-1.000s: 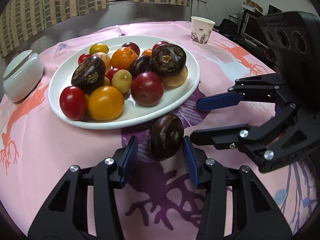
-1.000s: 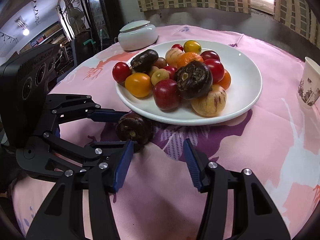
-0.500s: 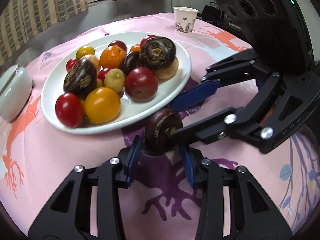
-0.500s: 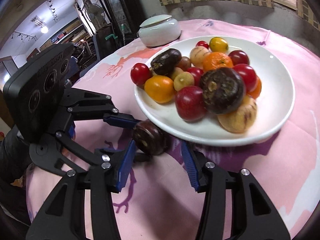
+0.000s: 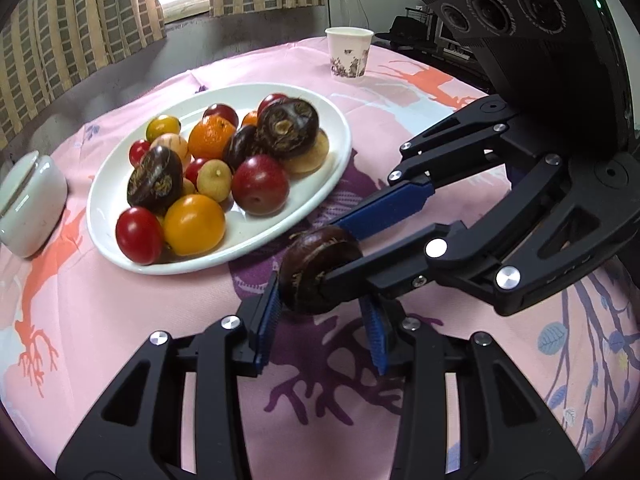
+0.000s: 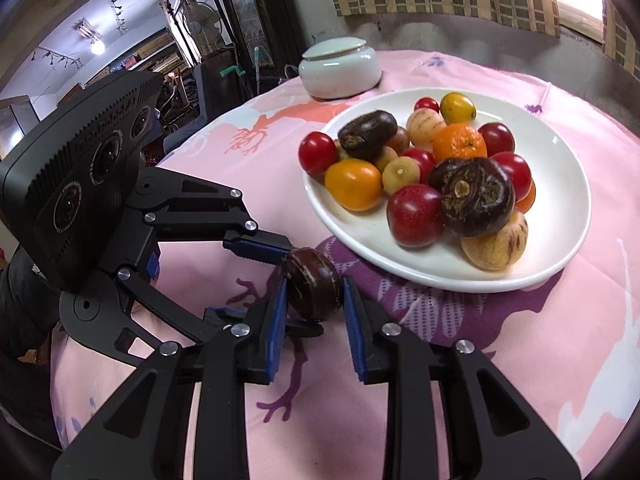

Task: Organize fruits

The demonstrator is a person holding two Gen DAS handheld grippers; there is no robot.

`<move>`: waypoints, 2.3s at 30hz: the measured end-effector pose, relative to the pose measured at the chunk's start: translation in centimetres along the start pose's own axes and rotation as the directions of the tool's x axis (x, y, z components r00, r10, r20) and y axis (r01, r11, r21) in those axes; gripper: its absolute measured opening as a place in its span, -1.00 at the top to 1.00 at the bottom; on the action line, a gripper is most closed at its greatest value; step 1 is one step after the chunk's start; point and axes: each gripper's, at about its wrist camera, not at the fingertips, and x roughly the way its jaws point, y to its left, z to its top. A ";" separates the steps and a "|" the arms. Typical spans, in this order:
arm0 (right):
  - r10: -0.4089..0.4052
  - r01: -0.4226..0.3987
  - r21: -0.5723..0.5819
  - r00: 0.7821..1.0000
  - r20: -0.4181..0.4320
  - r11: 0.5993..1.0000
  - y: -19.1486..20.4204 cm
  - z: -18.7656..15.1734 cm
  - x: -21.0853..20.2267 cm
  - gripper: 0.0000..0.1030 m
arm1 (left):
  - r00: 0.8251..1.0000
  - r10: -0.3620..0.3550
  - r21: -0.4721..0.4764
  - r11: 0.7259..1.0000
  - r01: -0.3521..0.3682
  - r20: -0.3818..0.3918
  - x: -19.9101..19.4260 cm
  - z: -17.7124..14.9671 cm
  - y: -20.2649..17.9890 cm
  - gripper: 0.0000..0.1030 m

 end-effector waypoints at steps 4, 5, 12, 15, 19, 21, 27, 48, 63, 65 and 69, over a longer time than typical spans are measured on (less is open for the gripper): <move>0.000 0.000 -0.015 1.000 0.028 1.000 0.8 0.3 -1.6 0.46 | 1.000 0.014 0.017 1.000 -0.015 0.022 -1.6 0.8 -0.8 0.24; -0.006 0.007 -0.022 0.999 0.034 1.000 1.0 0.4 -2.0 0.46 | 0.999 0.018 0.019 1.000 -0.019 0.026 -1.9 1.1 -0.9 0.24; -0.075 0.079 -0.040 0.993 0.095 0.996 0.8 3.2 -4.1 0.45 | 0.995 0.068 0.009 0.998 -0.068 0.067 -2.7 4.7 0.3 0.23; -0.094 0.098 -0.020 0.987 0.131 0.995 -0.6 4.9 -4.3 0.45 | 0.993 0.082 -0.019 0.997 -0.081 0.080 -2.3 6.5 1.7 0.23; -0.128 0.125 0.031 0.979 0.162 0.992 -2.6 6.8 -3.4 0.45 | 0.992 0.101 -0.084 0.992 -0.094 0.078 -0.7 8.4 4.1 0.21; -0.142 0.133 0.063 0.975 0.170 0.989 -3.7 7.7 -2.8 0.45 | 0.990 0.113 -0.119 0.987 -0.103 0.079 0.1 8.9 5.1 0.21; -0.227 0.192 0.186 0.954 0.194 0.964 -5.9 8.4 -1.9 0.12 | 0.983 0.169 -0.240 0.959 -0.149 0.067 1.3 9.1 6.8 -0.31; -0.570 0.472 0.384 0.797 0.200 0.794 2.5 -2.5 -10.8 -0.97 | 0.923 0.385 -0.538 0.779 -0.320 0.008 -6.2 0.9 -0.7 -0.96; -0.649 0.546 0.457 0.755 0.094 0.702 6.0 -9.9 -10.3 -0.97 | 0.909 0.414 -0.522 0.768 -0.372 -0.039 -7.9 -5.2 -6.2 -0.96; -0.640 0.542 0.455 0.763 0.086 0.707 6.2 -10.0 -10.2 -0.97 | 0.903 0.427 -0.532 0.757 -0.379 -0.036 -8.1 -5.7 -6.3 -0.96; -0.644 0.550 0.449 0.761 0.077 0.704 6.3 -10.8 -9.8 -0.97 | 0.907 0.420 -0.539 0.758 -0.367 -0.026 -8.0 -6.2 -6.7 -0.96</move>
